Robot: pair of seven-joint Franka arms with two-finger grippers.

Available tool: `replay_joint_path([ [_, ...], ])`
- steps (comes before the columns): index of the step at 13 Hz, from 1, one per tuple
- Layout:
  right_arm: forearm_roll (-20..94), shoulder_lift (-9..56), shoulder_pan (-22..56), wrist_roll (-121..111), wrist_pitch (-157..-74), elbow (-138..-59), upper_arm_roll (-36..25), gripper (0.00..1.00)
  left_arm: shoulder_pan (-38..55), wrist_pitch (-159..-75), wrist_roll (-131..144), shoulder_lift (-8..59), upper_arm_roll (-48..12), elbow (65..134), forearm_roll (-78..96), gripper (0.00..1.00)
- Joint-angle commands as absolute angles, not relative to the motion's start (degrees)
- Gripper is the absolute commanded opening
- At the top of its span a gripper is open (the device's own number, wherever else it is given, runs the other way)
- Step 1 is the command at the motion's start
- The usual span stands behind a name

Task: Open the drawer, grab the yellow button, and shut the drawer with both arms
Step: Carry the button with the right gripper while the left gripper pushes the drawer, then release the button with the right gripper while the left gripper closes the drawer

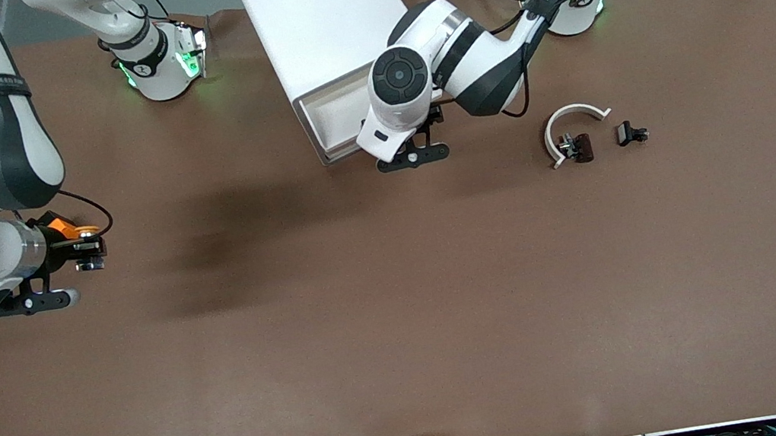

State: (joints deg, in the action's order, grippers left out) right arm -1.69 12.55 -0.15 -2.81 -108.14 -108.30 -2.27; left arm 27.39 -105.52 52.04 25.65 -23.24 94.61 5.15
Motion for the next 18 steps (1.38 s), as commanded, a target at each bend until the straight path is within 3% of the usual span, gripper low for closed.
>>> replay_joint_path([
  [1,-2.72,10.54,-4.12,-6.94,-119.14,-117.92,-1.14,0.18,27.25,-104.41,52.21,25.66,-24.08,94.48,9.65,1.0],
  [4,-2.72,12.47,-6.5,-6.86,-127.07,-122.51,-1.14,0.2,28.38,-104.24,52.29,25.93,-24.08,95.09,13.97,1.0],
  [10,-2.72,23.89,-9.41,-8.53,-138.5,-122.26,-1.14,0.22,29.96,-104.33,52.29,26.36,-25.49,96.33,14.77,1.0],
  [15,-2.72,26.37,-9.49,-8.53,-140.97,-122.17,-1.14,0.27,31.55,-104.33,52.3,26.63,-25.58,96.86,14.85,1.0],
  [17,-2.72,26.46,-9.49,-8.53,-141.06,-122.08,-1.14,0.42,32.34,-104.33,52.29,27.51,-25.58,96.59,14.77,1.0],
  [18,-2.72,26.46,-9.49,-8.53,-141.06,-121.91,-1.14,0.78,32.17,-104.33,52.12,27.42,-25.58,96.59,14.77,1.0],
])
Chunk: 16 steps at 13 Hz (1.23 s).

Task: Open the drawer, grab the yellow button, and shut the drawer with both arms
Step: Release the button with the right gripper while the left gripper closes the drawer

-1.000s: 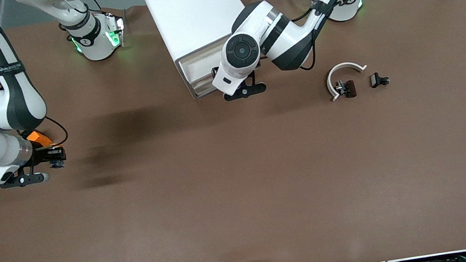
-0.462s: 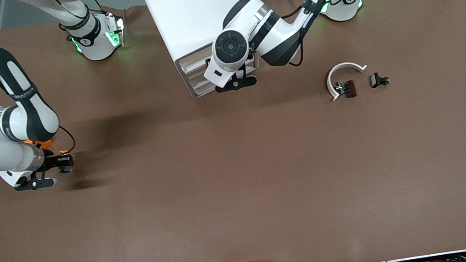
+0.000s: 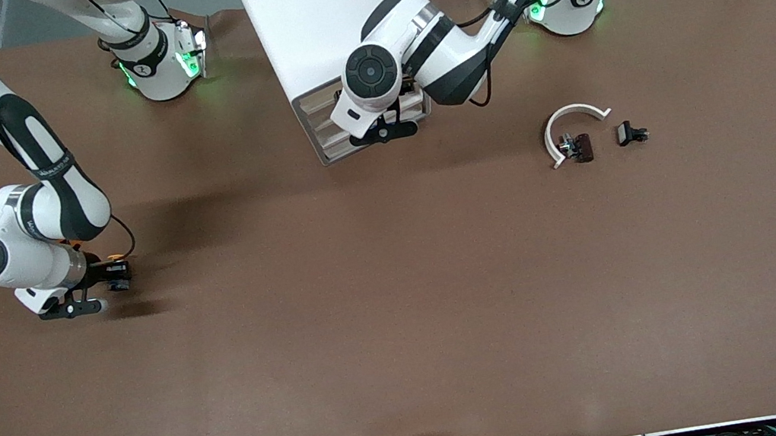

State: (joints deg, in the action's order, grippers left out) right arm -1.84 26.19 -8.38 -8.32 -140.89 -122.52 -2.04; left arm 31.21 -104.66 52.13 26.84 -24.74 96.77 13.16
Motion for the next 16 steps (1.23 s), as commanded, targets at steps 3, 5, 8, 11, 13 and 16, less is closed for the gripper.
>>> replay_joint_path([
  [3,-2.72,26.02,-9.32,-8.35,-139.66,-120.07,-1.14,1.0,30.85,-104.33,52.56,26.81,-25.14,95.46,14.68,1.0],
  [5,-2.72,25.23,-9.05,-8.18,-132.24,-115.52,-1.06,1.0,28.31,-102.32,52.65,26.81,-24.96,92.56,13.98,1.0],
  [8,-2.72,21.29,-7.22,-4.94,-117.18,-108.38,-0.79,1.0,22.0,-96.17,52.47,26.63,-24.87,87.2,13.54,1.0],
  [11,-2.72,14.18,-2.74,3.42,-111.38,-108.37,-0.79,1.0,14.44,-90.63,52.3,25.93,-24.87,82.19,13.36,1.0],
  [13,-2.64,9.17,-1.06,3.69,-107.08,-107.85,-0.7,1.0,9.96,-90.18,52.38,24.71,-24.87,80.25,10.39,1.0],
  [16,-2.64,5.1,-0.7,3.69,-97.69,-101.11,-0.53,1.0,5.55,-90.18,51.6,21.28,-24.87,80.07,-1.81,1.0],
])
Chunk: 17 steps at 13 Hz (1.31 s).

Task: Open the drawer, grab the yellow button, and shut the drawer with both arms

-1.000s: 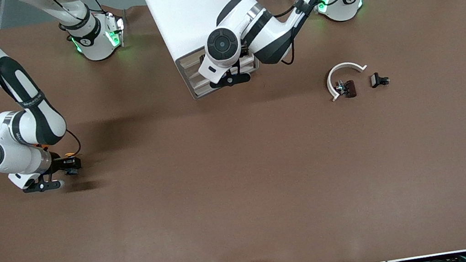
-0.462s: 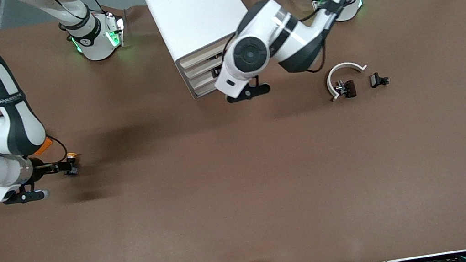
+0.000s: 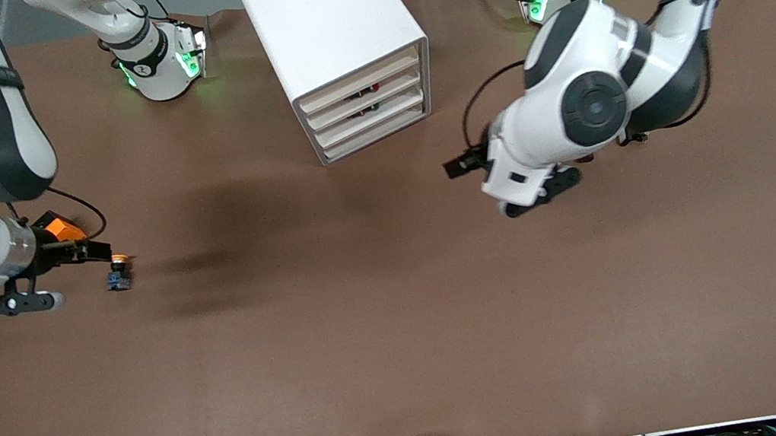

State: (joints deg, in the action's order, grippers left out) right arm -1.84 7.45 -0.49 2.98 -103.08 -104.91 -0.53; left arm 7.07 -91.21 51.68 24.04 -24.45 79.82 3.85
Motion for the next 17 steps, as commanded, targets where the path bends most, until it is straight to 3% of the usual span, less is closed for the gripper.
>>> replay_joint_path([
  [1,-2.29,4.92,-0.7,3.69,-93.21,-96.9,-0.53,1.0,4.15,-90.18,49.94,20.05,-24.87,80.07,-6.63,1.0],
  [5,-1.85,5.01,0.44,3.78,-80.8,-82.47,-0.44,1.0,-5.33,-90.26,30.9,17.15,-25.05,79.89,-13.01,1.0],
  [13,-1.67,2.2,-0.09,2.73,-77.87,-80.86,-1.14,1.0,-17.92,-90.18,12.4,6.61,-24.87,80.15,-11.7,1.0],
  [14,-1.67,1.15,-0.17,2.46,-77.96,-81.38,-1.14,1.0,-16.89,-90.18,12.31,4.68,-23.13,80.59,-10.47,1.0],
  [17,-1.41,-3.49,-0.62,1.67,-82.41,-86.89,-1.23,1.0,-7.04,-90.17,11.35,-2.6,-9.26,88.03,-4.17,1.0],
])
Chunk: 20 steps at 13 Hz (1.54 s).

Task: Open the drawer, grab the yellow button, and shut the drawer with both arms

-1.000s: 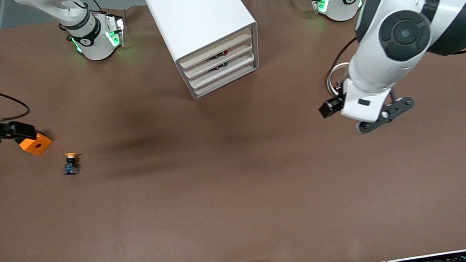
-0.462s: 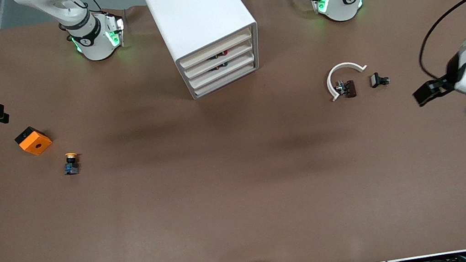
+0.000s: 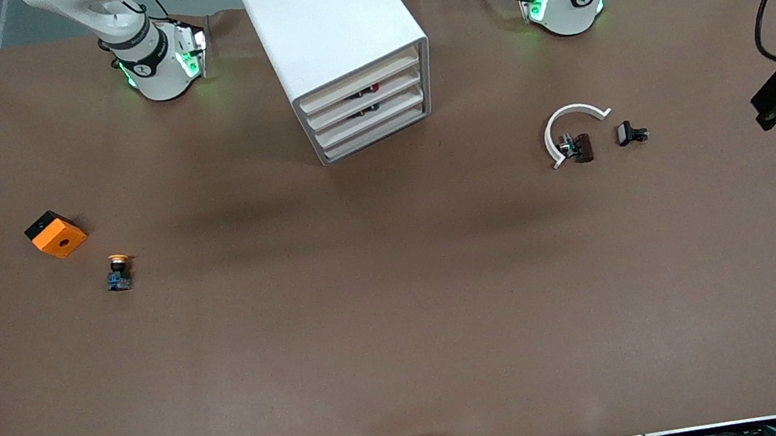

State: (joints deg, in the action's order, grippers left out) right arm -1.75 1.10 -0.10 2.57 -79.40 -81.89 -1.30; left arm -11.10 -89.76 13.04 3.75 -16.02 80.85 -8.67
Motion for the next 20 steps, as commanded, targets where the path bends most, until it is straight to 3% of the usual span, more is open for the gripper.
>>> replay_joint_path([
  [1,-1.32,-5.43,-0.96,1.67,-84.62,-89.01,-1.23,1.0,-6.86,-90.7,10.21,-5.07,-8.18,91.02,-1.17,1.0],
  [10,-1.23,-6.15,-0.7,2.37,-79.98,-86.75,-0.97,1.0,0.78,-88.07,11.07,-6.32,-3.69,91.75,-1.32,1.0],
  [20,-1.23,-6.15,-0.7,2.37,-79.89,-87.01,-1.05,1.0,-1.23,-87.63,9.76,-5.1,-3.78,90.53,-1.14,1.0],
])
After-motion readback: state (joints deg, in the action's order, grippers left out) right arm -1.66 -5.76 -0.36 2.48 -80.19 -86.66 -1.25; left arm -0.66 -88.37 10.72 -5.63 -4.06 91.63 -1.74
